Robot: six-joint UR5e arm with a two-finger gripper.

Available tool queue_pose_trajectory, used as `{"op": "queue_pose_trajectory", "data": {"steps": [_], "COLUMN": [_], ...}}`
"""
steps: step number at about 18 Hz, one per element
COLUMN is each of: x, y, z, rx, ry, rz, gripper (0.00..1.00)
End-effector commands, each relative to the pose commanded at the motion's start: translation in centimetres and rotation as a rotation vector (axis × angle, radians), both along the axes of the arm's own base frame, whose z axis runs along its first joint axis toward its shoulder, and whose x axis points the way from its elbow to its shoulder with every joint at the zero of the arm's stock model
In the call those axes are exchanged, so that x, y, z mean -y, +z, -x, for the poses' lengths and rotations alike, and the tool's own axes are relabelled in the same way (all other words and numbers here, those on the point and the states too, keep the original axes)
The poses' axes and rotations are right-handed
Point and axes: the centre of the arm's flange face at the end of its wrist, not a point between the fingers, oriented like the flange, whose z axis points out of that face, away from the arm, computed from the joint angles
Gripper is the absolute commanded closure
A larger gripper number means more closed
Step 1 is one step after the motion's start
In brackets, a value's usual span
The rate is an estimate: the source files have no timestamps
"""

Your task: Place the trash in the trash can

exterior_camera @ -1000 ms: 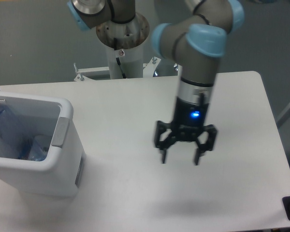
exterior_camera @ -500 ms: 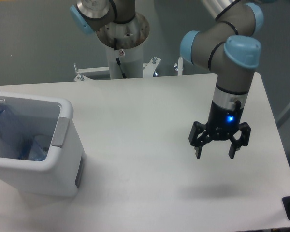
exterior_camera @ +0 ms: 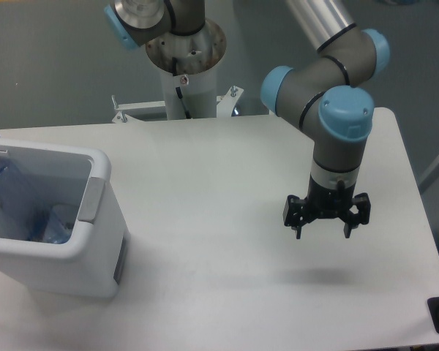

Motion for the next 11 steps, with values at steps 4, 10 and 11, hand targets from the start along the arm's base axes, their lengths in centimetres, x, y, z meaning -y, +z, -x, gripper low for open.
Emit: {"op": "queue_pose_trajectory", "data": {"steps": [4, 10, 11], "x": [-0.14, -0.19, -0.22], "y": [-0.30, -0.29, -0.32], "z": [-0.18, -0.01, 0.04], "rx": [-0.037, -0.056, -0.056], "ry": [-0.011, -0.097, -0.101], "rz": [0.072, 0.108, 0.109], "gripper": [0.00, 0.00, 0.00]}}
